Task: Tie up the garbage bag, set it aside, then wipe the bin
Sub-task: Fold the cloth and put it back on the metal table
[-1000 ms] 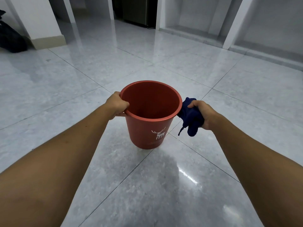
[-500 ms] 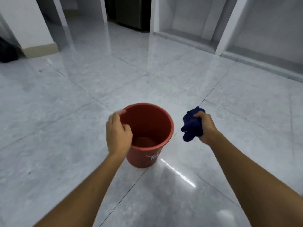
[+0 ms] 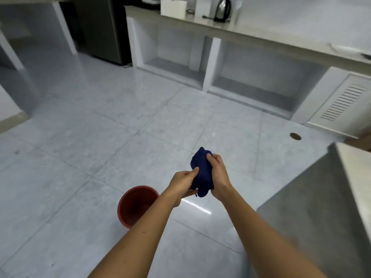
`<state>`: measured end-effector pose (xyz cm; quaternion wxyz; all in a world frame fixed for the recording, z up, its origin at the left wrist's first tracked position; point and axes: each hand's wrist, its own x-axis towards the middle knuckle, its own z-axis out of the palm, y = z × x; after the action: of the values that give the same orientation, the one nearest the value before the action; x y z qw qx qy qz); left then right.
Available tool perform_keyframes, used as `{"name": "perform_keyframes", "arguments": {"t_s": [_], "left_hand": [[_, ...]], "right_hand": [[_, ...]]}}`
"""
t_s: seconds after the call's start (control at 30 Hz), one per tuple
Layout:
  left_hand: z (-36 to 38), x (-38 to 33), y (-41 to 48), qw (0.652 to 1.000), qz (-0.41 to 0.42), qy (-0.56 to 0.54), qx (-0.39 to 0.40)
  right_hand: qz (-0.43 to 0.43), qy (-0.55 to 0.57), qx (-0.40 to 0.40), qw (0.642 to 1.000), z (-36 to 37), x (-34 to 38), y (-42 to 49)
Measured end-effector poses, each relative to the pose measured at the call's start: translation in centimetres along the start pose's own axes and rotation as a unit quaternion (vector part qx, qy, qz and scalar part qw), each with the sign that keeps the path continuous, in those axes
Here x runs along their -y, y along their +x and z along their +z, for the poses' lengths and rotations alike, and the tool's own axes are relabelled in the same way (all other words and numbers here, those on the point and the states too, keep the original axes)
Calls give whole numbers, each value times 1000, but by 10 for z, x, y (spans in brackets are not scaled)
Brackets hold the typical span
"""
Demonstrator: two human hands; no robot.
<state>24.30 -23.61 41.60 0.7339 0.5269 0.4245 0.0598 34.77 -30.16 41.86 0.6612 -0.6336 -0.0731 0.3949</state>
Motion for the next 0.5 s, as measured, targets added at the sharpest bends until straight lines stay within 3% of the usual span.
{"name": "perform_keyframes", "arguments": {"t_s": [0.13,0.23,0.4,0.5], "left_hand": [[30,-66,-76,998,-33,11,48],[38,-88,-101,994,-45,-52,81],[67,-119,-143,976,10,181,122],[111,-131,-162,956,98,194,196]], "right_hand": [[-23,18,-32,999,-11,80,-75],[-33,8,-51,998,-17,101,-108],[23,101,-84,991,-64,115,-180],[17,168,-52,984,-118,113,-225]]}}
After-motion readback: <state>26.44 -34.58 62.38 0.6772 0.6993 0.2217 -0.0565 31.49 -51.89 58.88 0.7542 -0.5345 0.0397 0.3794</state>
